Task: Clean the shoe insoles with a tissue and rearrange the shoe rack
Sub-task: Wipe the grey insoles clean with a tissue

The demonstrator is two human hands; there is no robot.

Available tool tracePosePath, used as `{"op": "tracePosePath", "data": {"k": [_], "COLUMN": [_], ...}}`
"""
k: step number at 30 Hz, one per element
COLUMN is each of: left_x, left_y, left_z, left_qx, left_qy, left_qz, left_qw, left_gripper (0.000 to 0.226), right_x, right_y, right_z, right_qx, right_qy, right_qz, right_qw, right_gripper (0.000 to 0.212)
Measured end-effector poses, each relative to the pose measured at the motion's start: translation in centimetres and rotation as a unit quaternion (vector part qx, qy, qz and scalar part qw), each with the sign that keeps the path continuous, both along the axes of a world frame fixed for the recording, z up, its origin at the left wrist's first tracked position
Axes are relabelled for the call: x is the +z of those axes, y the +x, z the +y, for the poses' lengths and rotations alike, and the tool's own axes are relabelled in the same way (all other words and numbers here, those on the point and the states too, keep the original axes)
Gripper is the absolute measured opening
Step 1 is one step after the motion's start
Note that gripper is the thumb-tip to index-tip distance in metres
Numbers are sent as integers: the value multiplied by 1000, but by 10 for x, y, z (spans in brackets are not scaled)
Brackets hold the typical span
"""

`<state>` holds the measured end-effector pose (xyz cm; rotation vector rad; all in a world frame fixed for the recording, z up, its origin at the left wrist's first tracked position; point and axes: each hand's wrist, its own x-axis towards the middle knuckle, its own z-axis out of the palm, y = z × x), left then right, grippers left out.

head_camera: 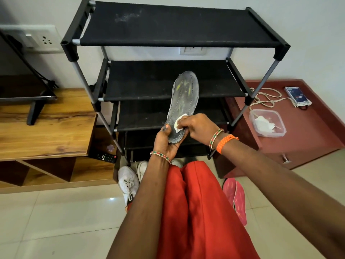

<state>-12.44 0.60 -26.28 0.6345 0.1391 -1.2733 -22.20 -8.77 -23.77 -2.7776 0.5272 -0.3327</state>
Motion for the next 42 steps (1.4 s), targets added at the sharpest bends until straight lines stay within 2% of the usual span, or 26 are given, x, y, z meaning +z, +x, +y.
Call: {"op": "tracePosePath", "data": {"k": [5, 8, 13, 16, 19, 23, 27, 30, 32, 34, 36, 38, 42], "left_x": [0, 0, 3, 3, 4, 8, 9, 13, 10, 9, 5, 0, -1], "left_y": [-2, 1, -3, -4, -5, -6, -8, -15, -20, -21, -16, -10, -11], "left_z": [1, 3, -2, -2, -1, 1, 7, 11, 8, 3, 1, 0, -4], "left_qx": [-2, 21, 12, 18, 26, 48, 60, 34, 16, 18, 32, 43, 65], "left_qy": [25, 57, 158, 182, 172, 157, 26, -60, -62, -33, -11, 7, 20], "left_qz": [-13, -18, -128, -154, -172, -130, -49, -17, -53, -89, -67, -31, -34], "left_qw": [1000, 998, 979, 971, 970, 978, 997, 997, 997, 995, 997, 999, 997], "left_gripper": [27, 24, 20, 16, 16, 17, 25, 27, 28, 31, 50, 63, 58], "right_x": [-2, -5, 0, -4, -4, -2, -12, -12, -9, -6, -7, -10, -10], "right_y": [-3, -4, -12, -12, -15, -13, -13, -10, -1, 9, 15, 16, 6], "right_z": [-21, -15, -2, -5, -20, -26, -19, -11, -1, 14, 28, 34, 22], "right_qx": [-67, 0, 130, 155, 105, 45, 26, -41, -64, -32, 23, 56, 27], "right_qy": [-36, -61, -149, -166, -171, -179, -169, -142, -145, -150, -141, -122, -82], "right_qz": [8, 27, 10, 16, 23, 17, -24, -64, -93, -106, -101, -101, -86], "right_qw": [997, 998, 980, 974, 979, 983, 985, 987, 983, 982, 985, 986, 993], "right_gripper": [43, 40, 40, 43, 46, 34, 31, 29, 24, 24, 33, 33, 31]}}
